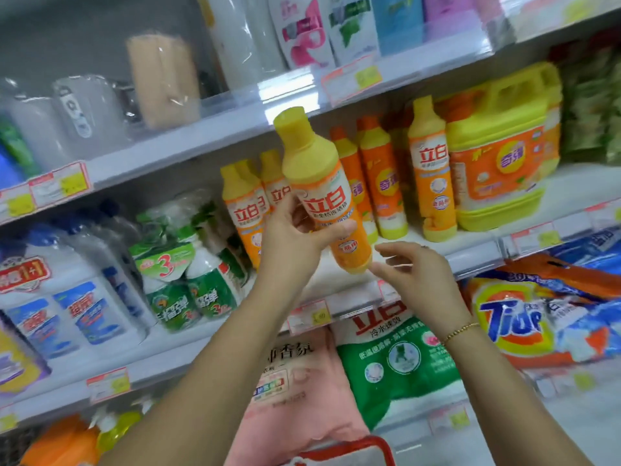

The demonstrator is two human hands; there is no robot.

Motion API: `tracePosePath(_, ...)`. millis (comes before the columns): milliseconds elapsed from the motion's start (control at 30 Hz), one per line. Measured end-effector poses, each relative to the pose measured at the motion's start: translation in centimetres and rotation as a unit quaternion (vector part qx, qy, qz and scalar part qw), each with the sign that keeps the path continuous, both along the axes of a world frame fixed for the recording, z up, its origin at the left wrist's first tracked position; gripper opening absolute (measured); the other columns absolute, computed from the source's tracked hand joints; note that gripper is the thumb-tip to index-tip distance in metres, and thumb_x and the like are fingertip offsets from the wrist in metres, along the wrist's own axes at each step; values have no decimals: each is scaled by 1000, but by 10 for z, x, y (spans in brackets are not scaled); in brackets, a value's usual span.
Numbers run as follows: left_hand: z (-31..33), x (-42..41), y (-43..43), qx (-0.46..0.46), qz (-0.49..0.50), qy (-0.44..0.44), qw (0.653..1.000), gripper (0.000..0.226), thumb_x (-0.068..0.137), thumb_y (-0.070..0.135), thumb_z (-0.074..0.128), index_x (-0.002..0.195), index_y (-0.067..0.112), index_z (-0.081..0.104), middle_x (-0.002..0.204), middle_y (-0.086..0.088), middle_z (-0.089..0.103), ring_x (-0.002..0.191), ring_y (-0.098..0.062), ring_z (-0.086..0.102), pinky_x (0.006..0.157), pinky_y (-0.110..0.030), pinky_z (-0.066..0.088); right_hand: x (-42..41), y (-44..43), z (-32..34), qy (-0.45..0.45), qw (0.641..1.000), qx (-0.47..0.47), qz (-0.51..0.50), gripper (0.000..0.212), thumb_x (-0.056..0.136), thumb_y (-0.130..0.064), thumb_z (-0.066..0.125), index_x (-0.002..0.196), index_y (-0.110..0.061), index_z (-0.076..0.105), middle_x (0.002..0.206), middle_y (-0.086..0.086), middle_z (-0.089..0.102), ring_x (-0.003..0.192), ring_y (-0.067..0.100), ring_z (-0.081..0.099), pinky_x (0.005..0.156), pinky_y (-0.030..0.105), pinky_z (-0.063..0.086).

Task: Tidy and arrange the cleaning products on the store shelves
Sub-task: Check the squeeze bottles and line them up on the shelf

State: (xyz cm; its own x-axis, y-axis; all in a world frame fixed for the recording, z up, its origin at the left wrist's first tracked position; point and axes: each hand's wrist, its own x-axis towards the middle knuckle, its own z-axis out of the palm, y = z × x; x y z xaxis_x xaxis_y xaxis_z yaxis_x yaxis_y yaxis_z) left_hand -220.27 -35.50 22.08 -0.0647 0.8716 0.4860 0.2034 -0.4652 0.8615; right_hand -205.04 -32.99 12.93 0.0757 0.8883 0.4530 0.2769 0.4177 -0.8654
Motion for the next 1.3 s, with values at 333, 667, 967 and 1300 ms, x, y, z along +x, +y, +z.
tracePosePath(333,-7,71,120,-92,-4,0,996,42,74,15,80,114,11,66,109,-6,71,95,-21,69,75,-33,56,33,36,-36,-131,977,18,-166,35,88,-18,64,121,-10,59,122,12,51,110,29,50,88,35,42)
tracePosePath(667,-30,95,155,-93,-11,-4,996,41,75,18,81,112,12,65,113,-7,70,101,-22,68,92,-46,54,7,46,-37,-270,937,109,-192,24,75,-17,73,95,-5,67,100,17,63,92,32,59,73,38,53)
tracePosePath(967,-29,75,131,-37,-12,78,996,57,85,41,68,131,11,53,130,-4,60,116,-15,58,101,-38,48,-23,42,-39,-374,909,77,-168,38,82,-27,35,85,-8,67,80,11,63,85,32,57,83,43,50)
tracePosePath(1300,-3,-85,104,-29,399,99,911,92,72,52,76,138,2,37,138,-17,44,127,-35,44,99,-41,40,-28,34,-33,-379,908,48,-173,40,84,-28,36,91,-2,66,85,14,63,87,34,57,82,47,52)
